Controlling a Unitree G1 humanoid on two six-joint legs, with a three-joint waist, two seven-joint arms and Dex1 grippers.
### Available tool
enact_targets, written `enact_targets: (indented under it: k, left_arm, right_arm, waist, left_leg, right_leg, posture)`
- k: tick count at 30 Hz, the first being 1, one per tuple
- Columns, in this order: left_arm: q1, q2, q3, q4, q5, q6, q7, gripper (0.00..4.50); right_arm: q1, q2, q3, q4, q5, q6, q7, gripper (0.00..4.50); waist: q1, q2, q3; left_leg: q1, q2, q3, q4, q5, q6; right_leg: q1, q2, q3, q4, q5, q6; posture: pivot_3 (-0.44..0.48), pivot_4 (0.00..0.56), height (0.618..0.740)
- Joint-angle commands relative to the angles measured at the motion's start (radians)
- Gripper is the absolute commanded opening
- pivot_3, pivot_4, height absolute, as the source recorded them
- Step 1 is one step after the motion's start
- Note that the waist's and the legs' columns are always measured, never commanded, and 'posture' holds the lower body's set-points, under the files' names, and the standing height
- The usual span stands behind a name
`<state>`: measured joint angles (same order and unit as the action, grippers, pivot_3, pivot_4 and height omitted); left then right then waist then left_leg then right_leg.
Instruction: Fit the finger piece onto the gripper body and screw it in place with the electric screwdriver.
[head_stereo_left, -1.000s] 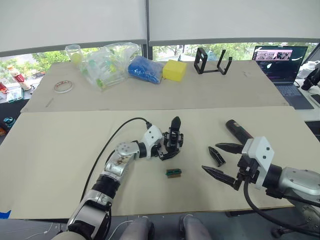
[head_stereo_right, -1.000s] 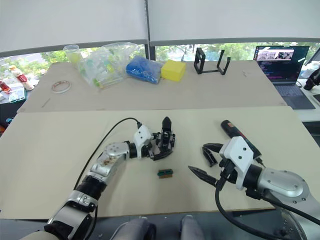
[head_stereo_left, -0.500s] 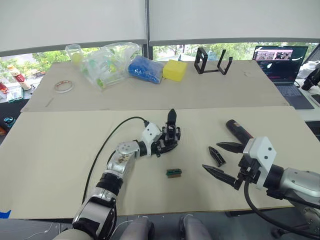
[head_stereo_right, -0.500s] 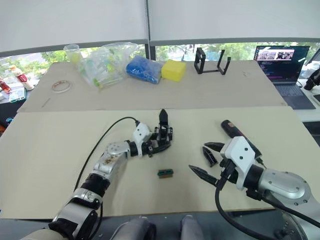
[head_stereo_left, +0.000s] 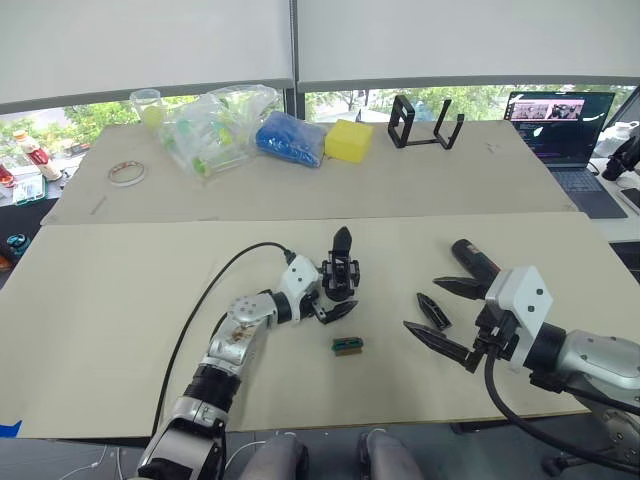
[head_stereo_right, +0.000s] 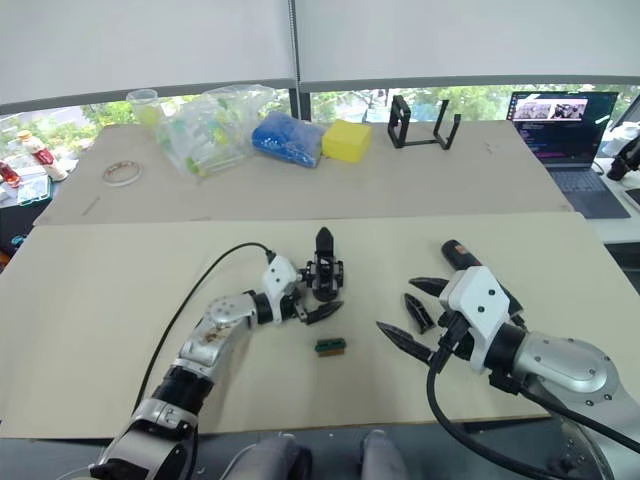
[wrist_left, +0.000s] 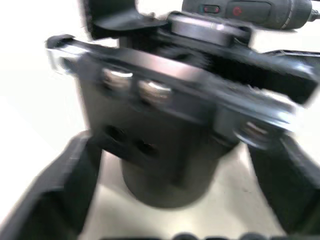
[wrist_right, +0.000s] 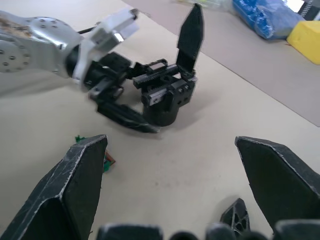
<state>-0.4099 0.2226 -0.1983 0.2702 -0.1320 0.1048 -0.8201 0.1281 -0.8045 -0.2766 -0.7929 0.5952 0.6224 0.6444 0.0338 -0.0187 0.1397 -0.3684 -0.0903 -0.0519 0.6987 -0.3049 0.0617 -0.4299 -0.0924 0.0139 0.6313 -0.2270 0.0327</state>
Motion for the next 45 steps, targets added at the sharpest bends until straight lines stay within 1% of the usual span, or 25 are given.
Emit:
enact_targets:
  k: [1, 6, 9, 13, 14, 16, 18, 20, 23, 25, 27, 29, 30, 33, 36, 40, 45]
  left_arm:
    - [0.068, 0.065, 0.031, -0.132, -0.051, 0.063, -0.038, 4.46]
    - [0.142, 0.149, 0.051, -0.259, -0.109, 0.145, -0.085, 4.46]
    - [0.176, 0.217, 0.080, -0.333, -0.167, 0.215, -0.132, 4.46]
    - [0.181, 0.368, 0.113, -0.392, -0.232, 0.255, -0.268, 4.46]
    - [0.171, 0.395, 0.118, -0.400, -0.247, 0.267, -0.290, 4.46]
    - [0.081, 0.462, 0.147, -0.445, -0.332, 0.356, -0.361, 4.46]
    - [-0.012, 0.507, 0.158, -0.471, -0.392, 0.414, -0.417, 4.46]
    - [-0.095, 0.524, 0.156, -0.475, -0.432, 0.429, -0.469, 4.46]
    - [-0.176, 0.524, 0.140, -0.472, -0.458, 0.426, -0.523, 4.46]
    - [-0.212, 0.525, 0.118, -0.485, -0.462, 0.425, -0.556, 4.46]
    - [-0.234, 0.523, 0.106, -0.494, -0.469, 0.431, -0.571, 4.46]
    - [-0.258, 0.518, 0.098, -0.494, -0.490, 0.456, -0.581, 4.46]
    - [-0.270, 0.517, 0.095, -0.492, -0.501, 0.471, -0.589, 4.46]
    - [-0.289, 0.519, 0.082, -0.491, -0.510, 0.489, -0.613, 4.46]
    - [-0.302, 0.520, 0.068, -0.497, -0.510, 0.488, -0.635, 4.46]
    - [-0.300, 0.508, 0.071, -0.513, -0.517, 0.495, -0.615, 4.46]
    - [-0.282, 0.497, 0.072, -0.533, -0.513, 0.492, -0.589, 4.46]
  right_arm:
    - [0.003, -0.015, -0.037, -0.032, 0.017, 0.007, 0.007, 4.50]
    - [-0.003, -0.045, -0.086, -0.025, 0.037, 0.039, 0.005, 4.50]
    - [-0.006, -0.108, -0.139, -0.021, 0.145, 0.124, 0.066, 4.50]
    - [-0.043, -0.196, -0.211, -0.004, 0.270, 0.245, 0.076, 4.50]
    - [-0.056, -0.216, -0.222, 0.006, 0.296, 0.276, 0.071, 4.50]
    - [-0.111, -0.289, -0.232, 0.050, 0.337, 0.377, 0.045, 4.50]
    - [-0.179, -0.357, -0.225, 0.095, 0.404, 0.469, 0.034, 4.50]
    - [-0.281, -0.412, -0.180, 0.150, 0.464, 0.557, 0.002, 4.50]
    - [-0.450, -0.449, -0.059, 0.248, 0.501, 0.732, -0.086, 4.50]
    - [-0.554, -0.444, 0.024, 0.303, 0.519, 0.846, -0.111, 4.50]
    - [-0.649, -0.403, 0.084, 0.350, 0.512, 0.947, -0.144, 4.50]
    - [-0.718, -0.387, 0.175, 0.431, 0.528, 0.988, -0.200, 4.50]
    - [-0.742, -0.381, 0.219, 0.449, 0.520, 0.992, -0.217, 4.50]
    - [-0.787, -0.375, 0.308, 0.477, 0.517, 0.992, -0.244, 4.50]
    - [-0.821, -0.333, 0.389, 0.536, 0.491, 0.992, -0.276, 4.50]
    - [-0.864, -0.278, 0.452, 0.629, 0.437, 0.992, -0.295, 4.50]
    - [-0.894, -0.242, 0.513, 0.684, 0.416, 0.992, -0.289, 4.50]
  waist:
    - [-0.004, 0.000, 0.000]
    - [-0.007, 0.000, 0.000]
    - [-0.007, 0.000, 0.000]
    - [-0.012, 0.001, 0.000]
    - [-0.013, 0.001, 0.000]
    - [-0.010, 0.001, 0.000]
    - [-0.004, 0.001, 0.001]
    - [-0.005, 0.002, 0.001]
    - [-0.016, 0.002, 0.000]
    - [-0.025, 0.002, 0.001]
    - [-0.029, 0.002, 0.001]
    - [-0.030, 0.002, 0.001]
    - [-0.031, 0.002, 0.001]
    - [-0.030, 0.002, 0.001]
    - [-0.028, 0.002, 0.001]
    - [-0.025, 0.002, 0.001]
    - [-0.025, 0.002, 0.001]
  left_leg:
    - [0.000, 0.000, 0.000, 0.000, 0.000, 0.000]
    - [0.000, 0.000, 0.000, 0.000, 0.000, 0.000]
    - [0.000, 0.000, 0.000, 0.000, 0.000, 0.001]
    - [0.000, 0.000, -0.001, -0.001, 0.000, 0.001]
    - [0.000, 0.001, -0.001, -0.001, 0.000, 0.001]
    - [0.001, 0.001, -0.001, -0.002, -0.001, 0.001]
    - [-0.001, 0.000, -0.001, 0.000, -0.001, 0.002]
    - [-0.001, 0.000, -0.002, 0.001, -0.001, 0.002]
    - [-0.001, 0.000, -0.001, 0.000, -0.001, 0.002]
    - [-0.001, 0.000, -0.001, -0.001, -0.001, 0.002]
    - [-0.003, 0.000, 0.000, -0.002, -0.001, 0.002]
    - [-0.008, 0.000, 0.001, -0.001, -0.001, 0.002]
    - [-0.011, 0.000, 0.001, 0.000, -0.001, 0.002]
    - [-0.013, 0.000, 0.001, 0.002, -0.001, 0.002]
    - [-0.014, 0.000, 0.001, 0.004, -0.001, 0.002]
    - [-0.015, 0.000, 0.001, 0.006, -0.001, 0.002]
    - [-0.015, 0.000, 0.000, 0.007, -0.001, 0.002]
  right_leg:
    - [0.000, 0.000, 0.000, 0.000, 0.000, 0.000]
    - [0.000, 0.000, 0.000, 0.000, 0.000, 0.000]
    - [0.001, 0.000, 0.000, 0.000, 0.000, 0.000]
    - [0.000, 0.000, 0.000, 0.000, 0.000, 0.000]
    - [0.000, 0.000, 0.000, -0.001, 0.000, 0.000]
    - [0.001, -0.001, 0.000, -0.001, 0.000, 0.000]
    - [0.000, -0.001, -0.002, -0.001, 0.000, 0.000]
    - [0.001, -0.001, -0.002, -0.001, 0.000, 0.000]
    - [0.001, -0.003, -0.002, -0.003, 0.000, 0.000]
    - [0.001, -0.003, -0.002, -0.004, 0.000, 0.000]
    - [-0.001, -0.003, -0.001, -0.005, 0.000, 0.000]
    - [-0.007, -0.003, -0.001, -0.003, 0.000, 0.000]
    - [-0.009, -0.003, -0.001, -0.003, 0.000, 0.000]
    - [-0.011, -0.003, -0.001, -0.002, 0.000, 0.000]
    - [-0.011, -0.003, -0.002, -0.001, 0.000, 0.000]
    - [-0.011, -0.003, -0.001, 0.000, 0.000, 0.000]
    - [-0.012, -0.002, -0.002, 0.000, 0.000, 0.000]
  posture:
    - [0.000, 0.150, 0.740]
    - [0.000, 0.150, 0.740]
    - [0.000, 0.150, 0.740]
    - [0.000, 0.150, 0.740]
    - [0.000, 0.150, 0.740]
    - [0.000, 0.150, 0.740]
    - [0.000, 0.150, 0.740]
    - [0.000, 0.150, 0.740]
    - [0.000, 0.150, 0.740]
    - [0.000, 0.150, 0.740]
    - [0.000, 0.150, 0.740]
    - [0.000, 0.150, 0.740]
    - [0.000, 0.150, 0.740]
    - [0.000, 0.150, 0.740]
    - [0.000, 0.150, 0.740]
    - [0.000, 0.150, 0.740]
    - [0.000, 0.150, 0.740]
